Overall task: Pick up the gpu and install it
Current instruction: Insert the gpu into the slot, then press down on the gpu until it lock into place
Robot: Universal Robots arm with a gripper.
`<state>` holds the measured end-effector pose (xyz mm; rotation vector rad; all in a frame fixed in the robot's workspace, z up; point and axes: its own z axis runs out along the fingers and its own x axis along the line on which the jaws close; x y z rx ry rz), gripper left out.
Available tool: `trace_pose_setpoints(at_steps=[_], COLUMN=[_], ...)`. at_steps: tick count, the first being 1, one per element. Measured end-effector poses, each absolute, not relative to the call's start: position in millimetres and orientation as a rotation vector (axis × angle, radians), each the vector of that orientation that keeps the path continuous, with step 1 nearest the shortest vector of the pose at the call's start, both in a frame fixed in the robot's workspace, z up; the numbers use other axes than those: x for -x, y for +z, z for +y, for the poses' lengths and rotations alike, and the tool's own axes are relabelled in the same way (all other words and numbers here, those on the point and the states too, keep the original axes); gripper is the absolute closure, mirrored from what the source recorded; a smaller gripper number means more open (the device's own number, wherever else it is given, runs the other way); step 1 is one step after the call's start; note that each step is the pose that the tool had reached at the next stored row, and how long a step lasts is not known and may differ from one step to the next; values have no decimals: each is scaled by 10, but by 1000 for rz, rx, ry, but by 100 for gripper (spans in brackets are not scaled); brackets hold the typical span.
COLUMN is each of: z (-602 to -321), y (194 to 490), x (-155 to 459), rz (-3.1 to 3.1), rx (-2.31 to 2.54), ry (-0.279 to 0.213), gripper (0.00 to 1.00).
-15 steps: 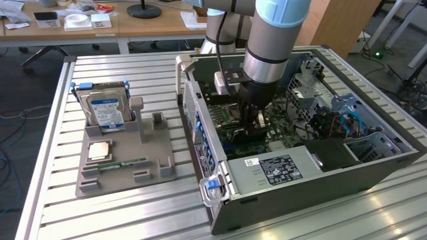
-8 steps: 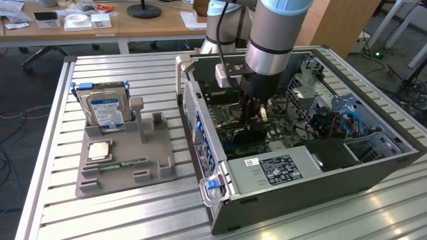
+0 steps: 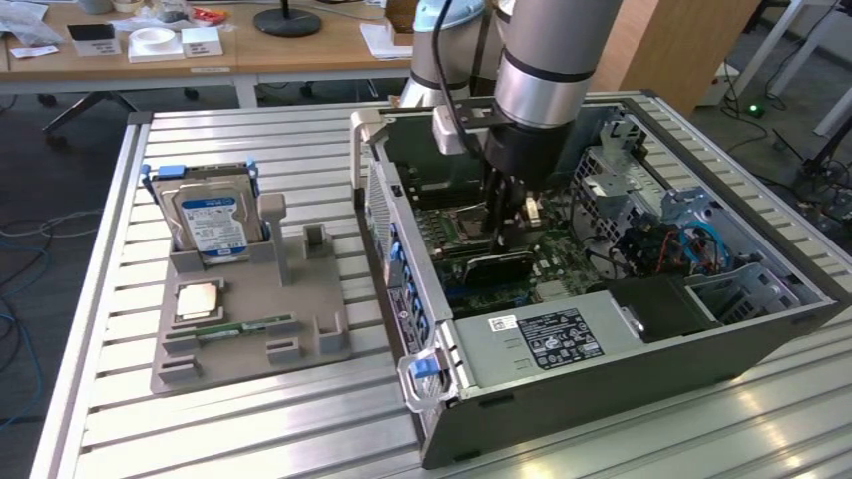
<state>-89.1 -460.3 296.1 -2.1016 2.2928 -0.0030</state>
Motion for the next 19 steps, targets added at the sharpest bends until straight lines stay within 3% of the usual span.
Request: trace_pose_setpoints(at_steps=[7, 19], z=[-4603, -4603], y=[3145, 3155], x=[891, 891], rz=[2292, 2292], rx=[2101, 2101], ry=[-1, 0], gripper=[60, 60])
